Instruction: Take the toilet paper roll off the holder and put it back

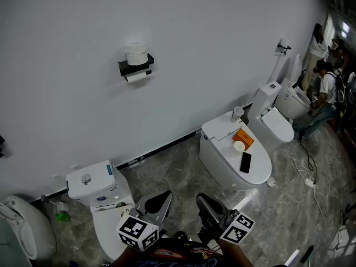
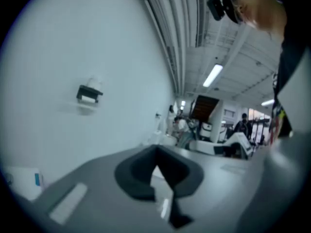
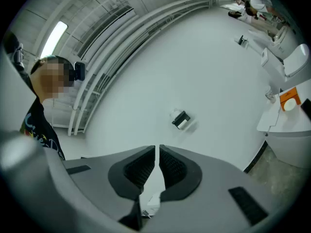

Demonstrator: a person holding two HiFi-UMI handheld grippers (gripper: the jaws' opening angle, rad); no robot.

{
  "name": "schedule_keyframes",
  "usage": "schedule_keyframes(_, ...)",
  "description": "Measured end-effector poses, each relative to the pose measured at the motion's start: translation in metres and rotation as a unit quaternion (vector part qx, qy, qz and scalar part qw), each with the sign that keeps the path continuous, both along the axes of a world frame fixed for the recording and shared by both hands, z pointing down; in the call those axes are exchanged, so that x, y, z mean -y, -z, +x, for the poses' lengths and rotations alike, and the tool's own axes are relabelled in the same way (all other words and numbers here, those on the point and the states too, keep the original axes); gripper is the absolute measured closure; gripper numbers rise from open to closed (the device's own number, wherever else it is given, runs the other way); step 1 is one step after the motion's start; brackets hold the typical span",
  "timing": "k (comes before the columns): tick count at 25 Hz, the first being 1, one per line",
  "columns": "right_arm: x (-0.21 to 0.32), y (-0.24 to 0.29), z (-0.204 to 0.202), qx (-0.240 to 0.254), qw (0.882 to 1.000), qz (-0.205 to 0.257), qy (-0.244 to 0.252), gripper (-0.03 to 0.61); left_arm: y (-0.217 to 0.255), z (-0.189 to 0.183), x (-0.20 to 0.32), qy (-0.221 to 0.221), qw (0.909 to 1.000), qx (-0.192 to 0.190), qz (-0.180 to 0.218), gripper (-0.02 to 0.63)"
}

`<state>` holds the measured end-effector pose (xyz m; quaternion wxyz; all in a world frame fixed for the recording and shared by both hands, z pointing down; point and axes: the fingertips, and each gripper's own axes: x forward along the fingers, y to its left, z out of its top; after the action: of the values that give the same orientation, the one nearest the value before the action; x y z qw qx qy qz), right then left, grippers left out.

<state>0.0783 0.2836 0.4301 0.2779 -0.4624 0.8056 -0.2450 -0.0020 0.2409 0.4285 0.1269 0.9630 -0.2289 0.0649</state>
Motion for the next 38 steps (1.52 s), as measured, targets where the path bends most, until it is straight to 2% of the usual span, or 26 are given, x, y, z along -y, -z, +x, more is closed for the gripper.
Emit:
schedule_keyframes(4,0.006,-0.013,0.024,-0.001,1.000,-0.010,-0.006,0.561,-0.007,0.014,0.011,0.013,0.9999,-0.005,-0.001,0.615)
schedule_keyframes(10,0.049,-0.024,0.026,-0.012,1.000,-0.024,0.011,0.561,-0.004,0.006,0.073,0.058,0.9982,-0.013,0.009,0.615)
schedule_keyframes(14,0.111,-0.027,0.026,-0.025,0.999,-0.021,0.021,0.561,-0.012,0.007,0.134,0.066,0.9974,-0.022,0.015,0.615)
schedule_keyframes(19,0.222,-0.010,0.023,-0.023,0.999,-0.005,0.021,0.561,0.001,0.008,0.231,0.058,0.9976,-0.031,0.024,0.615)
schedule_keyframes(25,0.344,0.016,0.005,-0.031,0.999,0.011,0.033,0.561,0.016,-0.003,0.335,0.053,0.9980,-0.023,0.027,0.615)
schedule_keyframes(32,0.417,0.015,-0.002,-0.045,0.997,0.003,0.067,0.560,-0.003,-0.020,0.399,0.084,0.9964,-0.012,-0.005,0.615)
schedule_keyframes(38,0.455,0.037,0.006,-0.095,0.989,0.026,0.115,0.560,0.014,-0.020,0.425,0.121,0.9926,-0.013,0.004,0.615)
